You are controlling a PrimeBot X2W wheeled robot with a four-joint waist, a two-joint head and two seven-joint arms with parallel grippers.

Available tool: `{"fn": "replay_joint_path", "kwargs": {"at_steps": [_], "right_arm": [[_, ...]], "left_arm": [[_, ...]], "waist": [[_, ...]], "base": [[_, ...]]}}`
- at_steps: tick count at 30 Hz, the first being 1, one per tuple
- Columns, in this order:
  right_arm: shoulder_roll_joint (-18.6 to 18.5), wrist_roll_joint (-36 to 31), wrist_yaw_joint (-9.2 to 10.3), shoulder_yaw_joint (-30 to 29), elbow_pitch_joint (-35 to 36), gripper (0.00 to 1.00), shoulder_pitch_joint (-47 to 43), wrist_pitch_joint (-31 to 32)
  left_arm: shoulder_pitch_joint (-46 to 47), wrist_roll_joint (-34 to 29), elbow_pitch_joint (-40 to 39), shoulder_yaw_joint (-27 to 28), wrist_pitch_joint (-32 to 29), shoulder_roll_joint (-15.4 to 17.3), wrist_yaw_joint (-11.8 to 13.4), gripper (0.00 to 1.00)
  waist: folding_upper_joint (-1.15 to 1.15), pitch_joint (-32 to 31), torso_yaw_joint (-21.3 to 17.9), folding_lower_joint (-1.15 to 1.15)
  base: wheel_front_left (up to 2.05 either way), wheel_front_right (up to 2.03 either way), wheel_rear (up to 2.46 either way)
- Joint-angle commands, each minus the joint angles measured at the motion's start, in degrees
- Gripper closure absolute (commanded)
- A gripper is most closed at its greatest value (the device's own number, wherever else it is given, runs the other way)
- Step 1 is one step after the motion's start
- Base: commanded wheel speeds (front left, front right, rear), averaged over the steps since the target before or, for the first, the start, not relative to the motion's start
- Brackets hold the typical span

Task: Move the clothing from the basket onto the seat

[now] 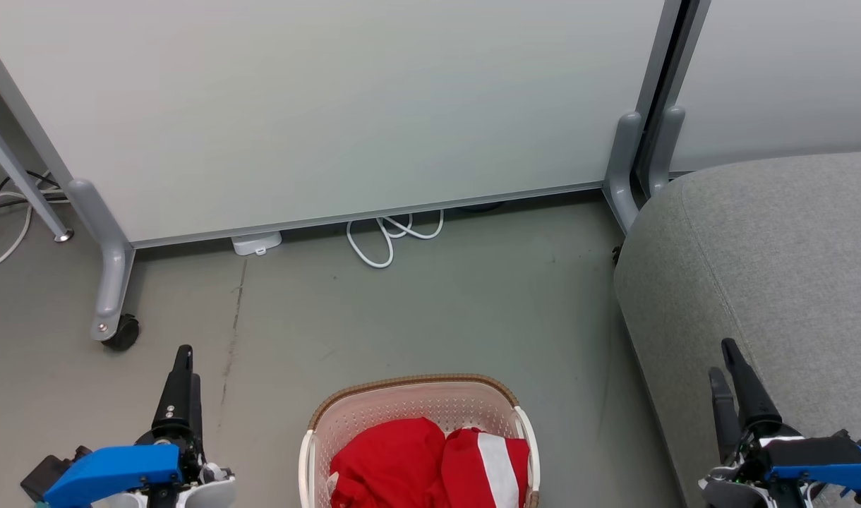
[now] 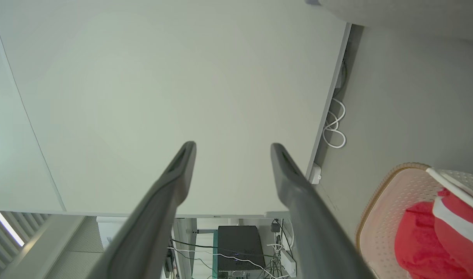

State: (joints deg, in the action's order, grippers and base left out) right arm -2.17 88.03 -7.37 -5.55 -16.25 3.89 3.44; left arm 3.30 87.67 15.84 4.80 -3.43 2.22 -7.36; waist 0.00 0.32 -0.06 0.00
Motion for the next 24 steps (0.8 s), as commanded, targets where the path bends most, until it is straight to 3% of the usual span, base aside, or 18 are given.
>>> {"fn": "replay_joint_path", "kwargs": {"at_steps": [1,24], "right_arm": [[-0.27,-1.65,-0.04,0.23,1.22,0.0,1.07,-0.56],[-0.46,-27.8,-0.08,3.25,3.44,0.0,1.83,-5.99]], "left_arm": [[1.88,-1.84,-1.37,-0.33,0.58,0.43,-0.03,0.0],[3.15,-28.24,-3.83,-3.6,6.01,0.57,1.21,0.0]], "waist": [[0.0,0.01,-0.02,0.0],[0.0,0.03,0.14,0.0]], "base": [[0.0,0.0,0.0],[0.0,0.0,0.0]]}}
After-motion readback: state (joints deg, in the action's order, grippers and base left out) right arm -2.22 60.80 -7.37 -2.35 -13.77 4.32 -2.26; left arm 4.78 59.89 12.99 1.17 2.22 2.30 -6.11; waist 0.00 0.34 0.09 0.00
